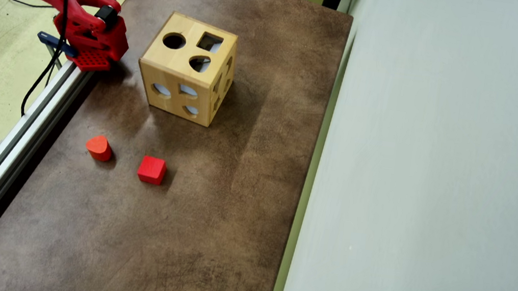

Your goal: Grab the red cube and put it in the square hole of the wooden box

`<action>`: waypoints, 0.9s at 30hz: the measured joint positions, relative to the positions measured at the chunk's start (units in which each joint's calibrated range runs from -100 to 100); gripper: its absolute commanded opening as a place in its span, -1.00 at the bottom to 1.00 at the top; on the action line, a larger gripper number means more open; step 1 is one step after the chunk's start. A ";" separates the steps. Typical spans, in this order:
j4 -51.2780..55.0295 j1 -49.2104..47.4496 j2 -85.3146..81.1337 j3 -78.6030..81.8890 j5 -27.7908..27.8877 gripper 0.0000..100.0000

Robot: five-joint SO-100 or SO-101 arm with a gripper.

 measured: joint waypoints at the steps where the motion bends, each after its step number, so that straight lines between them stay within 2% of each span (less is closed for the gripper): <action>1: -1.13 2.23 5.59 -4.15 0.00 -0.93; 6: -7.43 13.08 31.61 -19.32 0.20 -0.93; 12: -11.46 21.56 51.36 -23.57 1.12 -0.93; 21: -11.86 21.85 63.31 -23.57 15.92 -0.93; 27: -11.86 21.85 70.51 -23.57 21.44 -0.93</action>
